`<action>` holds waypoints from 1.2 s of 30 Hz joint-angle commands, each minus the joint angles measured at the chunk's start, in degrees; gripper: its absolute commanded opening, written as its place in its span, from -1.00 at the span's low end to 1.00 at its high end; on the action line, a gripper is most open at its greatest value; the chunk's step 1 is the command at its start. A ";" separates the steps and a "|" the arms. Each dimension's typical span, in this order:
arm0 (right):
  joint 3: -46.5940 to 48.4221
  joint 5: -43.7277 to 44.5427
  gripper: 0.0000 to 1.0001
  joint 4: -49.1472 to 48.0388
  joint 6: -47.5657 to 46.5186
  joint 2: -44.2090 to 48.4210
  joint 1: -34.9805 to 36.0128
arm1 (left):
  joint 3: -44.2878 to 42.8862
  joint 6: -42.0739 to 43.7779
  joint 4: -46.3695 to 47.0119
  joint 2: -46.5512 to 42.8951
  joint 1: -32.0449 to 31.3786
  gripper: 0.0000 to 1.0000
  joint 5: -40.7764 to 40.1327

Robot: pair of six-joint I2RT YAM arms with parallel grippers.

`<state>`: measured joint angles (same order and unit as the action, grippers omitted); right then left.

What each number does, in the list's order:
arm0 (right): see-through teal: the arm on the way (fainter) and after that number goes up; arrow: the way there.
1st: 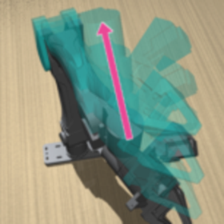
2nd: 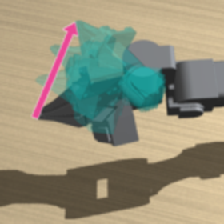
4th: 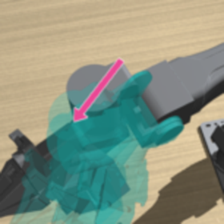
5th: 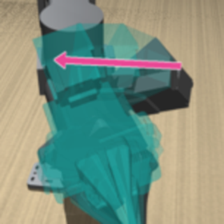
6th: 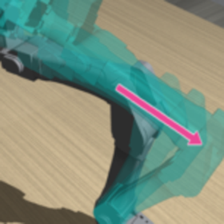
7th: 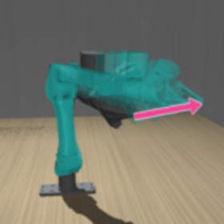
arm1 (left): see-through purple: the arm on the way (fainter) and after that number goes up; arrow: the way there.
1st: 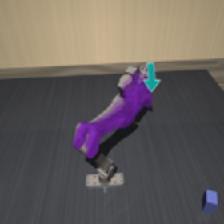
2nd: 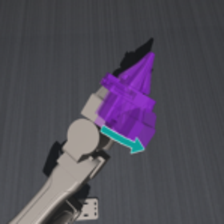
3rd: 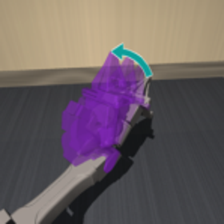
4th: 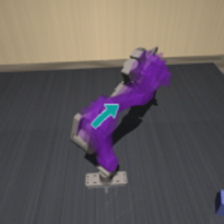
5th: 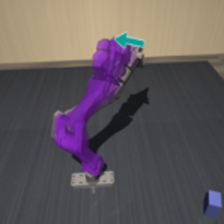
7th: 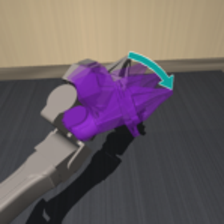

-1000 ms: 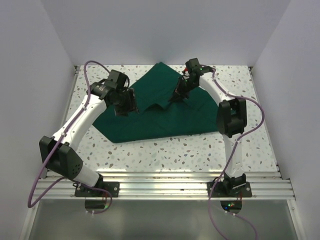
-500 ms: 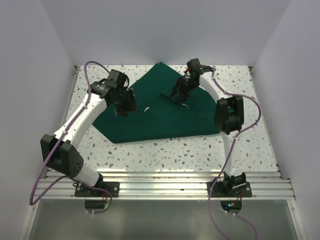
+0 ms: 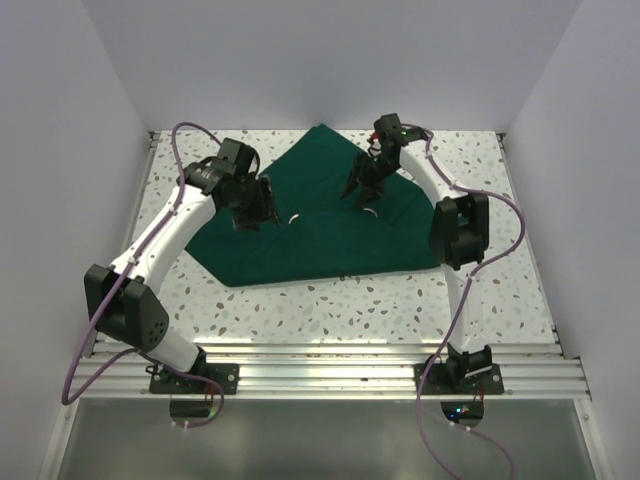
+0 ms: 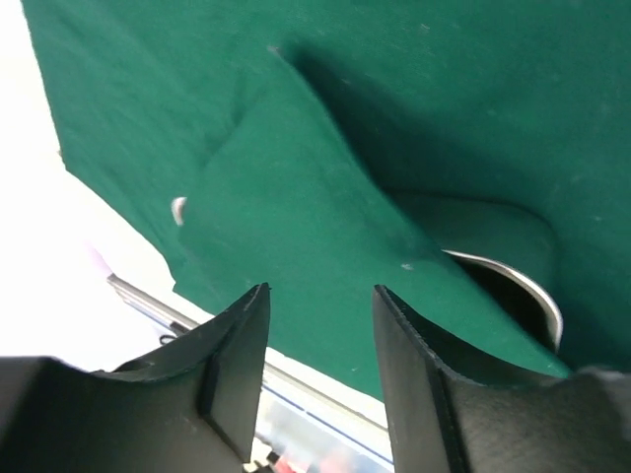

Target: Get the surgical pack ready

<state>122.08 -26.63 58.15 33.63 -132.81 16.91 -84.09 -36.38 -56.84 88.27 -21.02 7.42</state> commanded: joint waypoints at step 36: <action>23.38 13.19 -1.00 1.26 -13.06 -23.28 8.14 | 3.59 1.14 1.20 -0.20 0.54 0.18 1.10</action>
<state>144.14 -16.05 59.05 23.29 -152.73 24.45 -80.71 -36.34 -56.38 89.19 -21.02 8.05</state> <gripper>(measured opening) 0.008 0.589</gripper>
